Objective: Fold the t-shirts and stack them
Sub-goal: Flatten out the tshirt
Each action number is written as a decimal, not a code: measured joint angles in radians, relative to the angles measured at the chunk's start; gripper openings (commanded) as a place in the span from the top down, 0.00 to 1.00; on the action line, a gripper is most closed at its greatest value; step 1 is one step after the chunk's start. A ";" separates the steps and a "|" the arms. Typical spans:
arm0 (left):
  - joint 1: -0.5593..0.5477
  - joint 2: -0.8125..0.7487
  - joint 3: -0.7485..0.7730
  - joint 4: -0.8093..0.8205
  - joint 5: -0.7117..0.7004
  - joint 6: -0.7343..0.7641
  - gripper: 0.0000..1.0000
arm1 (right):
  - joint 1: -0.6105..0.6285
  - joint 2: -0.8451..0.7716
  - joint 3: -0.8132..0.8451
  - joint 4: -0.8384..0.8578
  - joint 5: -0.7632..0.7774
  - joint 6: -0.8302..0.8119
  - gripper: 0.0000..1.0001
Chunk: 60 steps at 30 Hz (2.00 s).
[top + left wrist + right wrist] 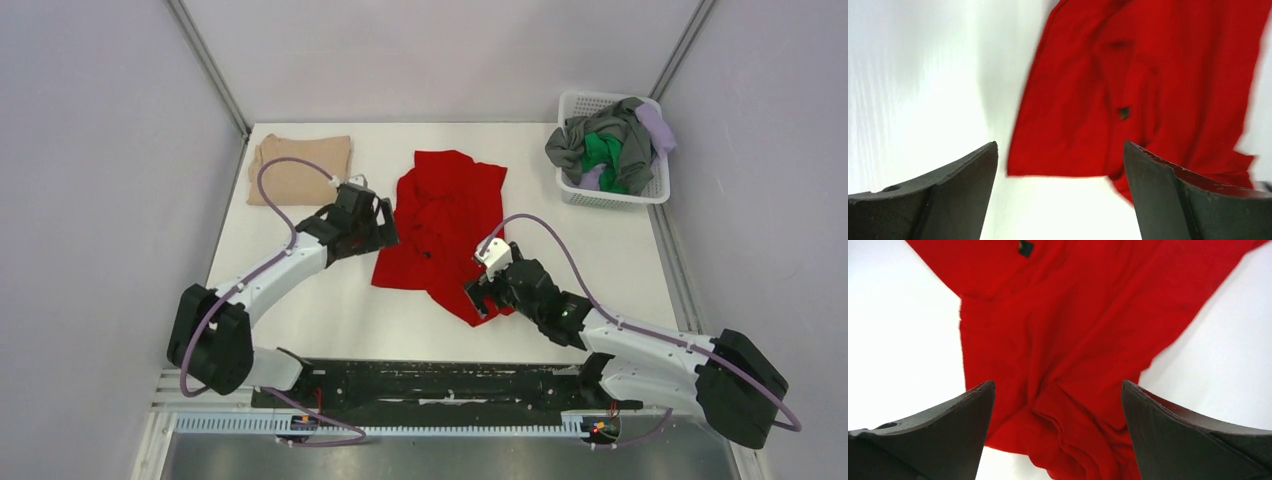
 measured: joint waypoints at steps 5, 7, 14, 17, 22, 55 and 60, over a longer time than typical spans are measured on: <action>0.000 -0.018 -0.156 -0.060 -0.004 -0.022 0.00 | 0.000 -0.058 0.000 -0.058 0.051 -0.006 0.02; 0.000 -0.014 -0.188 -0.072 -0.003 -0.039 0.01 | 0.000 -0.074 0.000 -0.062 0.066 -0.005 0.02; 0.000 0.076 -0.188 -0.068 -0.004 -0.084 0.10 | 0.000 -0.069 -0.002 -0.076 0.128 0.008 0.02; -0.001 0.121 -0.173 -0.069 -0.005 -0.090 0.13 | 0.000 -0.063 -0.008 -0.082 0.142 0.014 0.02; -0.016 0.190 -0.105 -0.071 -0.007 -0.092 0.19 | 0.000 -0.063 -0.021 -0.086 0.163 0.015 0.02; -0.159 0.299 0.025 -0.224 -0.229 -0.114 0.98 | 0.006 -0.103 -0.060 -0.156 0.007 -0.032 0.13; -0.153 0.227 0.010 -0.243 -0.294 -0.114 0.98 | 0.101 -0.015 0.003 -0.217 -0.117 -0.105 0.18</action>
